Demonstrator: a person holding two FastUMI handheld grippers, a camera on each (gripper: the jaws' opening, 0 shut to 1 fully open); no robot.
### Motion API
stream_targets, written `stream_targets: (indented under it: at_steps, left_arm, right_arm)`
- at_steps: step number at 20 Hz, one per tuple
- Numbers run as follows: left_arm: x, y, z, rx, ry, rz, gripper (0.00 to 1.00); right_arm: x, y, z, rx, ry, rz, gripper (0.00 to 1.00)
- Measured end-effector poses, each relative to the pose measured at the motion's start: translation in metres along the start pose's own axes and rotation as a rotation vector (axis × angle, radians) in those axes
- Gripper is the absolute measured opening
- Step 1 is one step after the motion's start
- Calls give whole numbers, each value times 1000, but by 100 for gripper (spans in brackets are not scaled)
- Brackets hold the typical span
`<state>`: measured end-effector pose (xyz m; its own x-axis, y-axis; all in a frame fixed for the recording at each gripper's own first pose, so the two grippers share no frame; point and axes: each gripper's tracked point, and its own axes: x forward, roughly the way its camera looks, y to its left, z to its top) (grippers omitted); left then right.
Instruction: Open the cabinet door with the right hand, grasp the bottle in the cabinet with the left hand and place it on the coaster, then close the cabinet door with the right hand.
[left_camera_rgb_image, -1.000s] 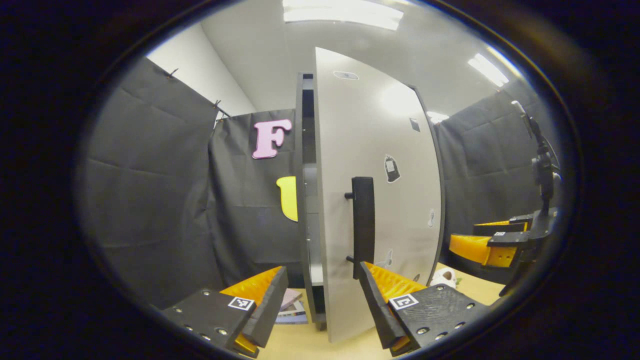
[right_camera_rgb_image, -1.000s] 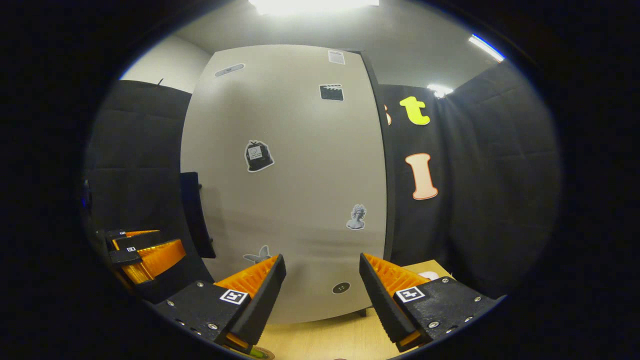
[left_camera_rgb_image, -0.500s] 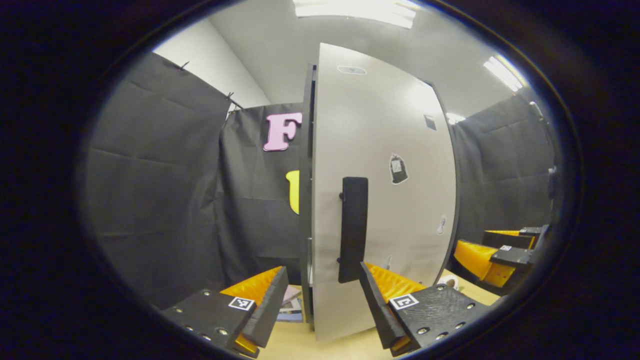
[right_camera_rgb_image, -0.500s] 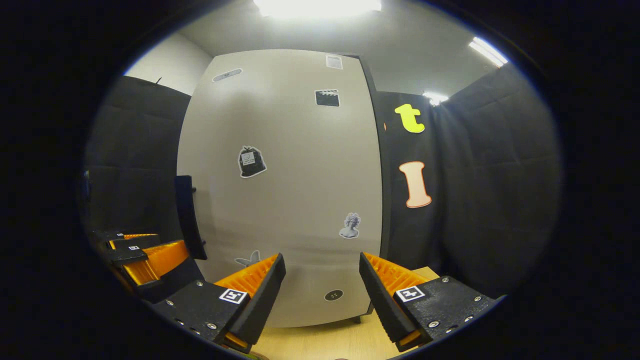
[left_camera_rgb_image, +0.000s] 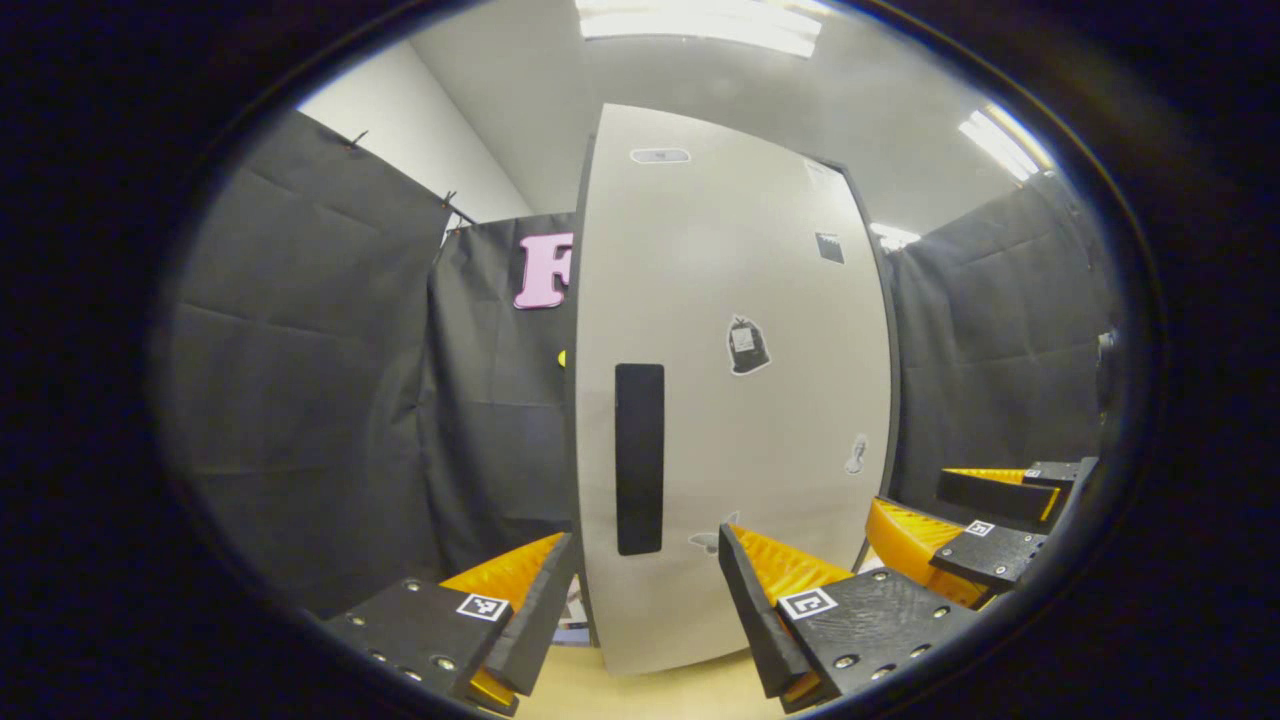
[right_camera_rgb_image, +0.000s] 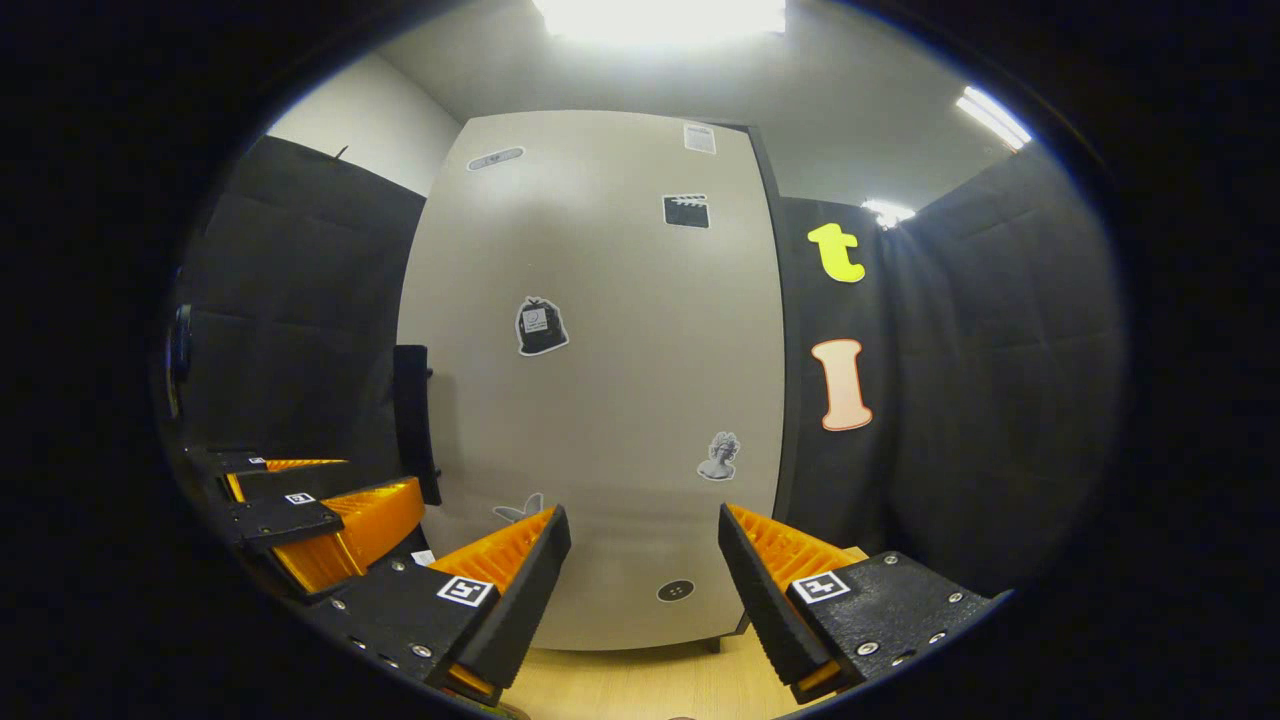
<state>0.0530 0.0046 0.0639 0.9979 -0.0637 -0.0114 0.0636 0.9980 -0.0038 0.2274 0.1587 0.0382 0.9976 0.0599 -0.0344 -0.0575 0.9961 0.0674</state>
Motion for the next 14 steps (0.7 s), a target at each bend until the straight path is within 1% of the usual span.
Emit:
stream_targets:
  at_steps: [3,4,6,7,8,9,10,11,12,14]
  left_arm:
    - [0,-8,1,32,-1,-14,82]
    - [-2,-9,2,35,-4,-15,80]
    - [-1,-13,2,24,-4,-23,80]
    - [-2,-16,0,17,1,-33,80]
    - [-2,-17,-2,11,4,-39,82]
    - [-2,-18,-1,9,3,-40,80]
    - [-4,-19,-2,8,3,-39,82]
    - [-4,-19,-1,5,3,-38,82]
    - [-3,-19,-2,3,3,-36,79]
    - [-3,-20,-3,-2,7,-32,79]
  right_arm:
    - [0,-7,-3,-1,12,-3,93]
    - [0,-10,-6,10,17,-9,93]
    - [1,-12,-8,42,25,-11,93]
    - [1,-13,-9,42,29,-14,93]
    - [0,-15,-10,33,34,-16,93]
    - [0,-16,-11,25,37,-16,93]
    - [-1,-15,-12,21,36,-14,93]
    - [-2,-15,-11,20,33,-12,91]
    - [-2,-16,-10,19,30,-9,91]
    - [-2,-20,-9,18,25,-13,93]
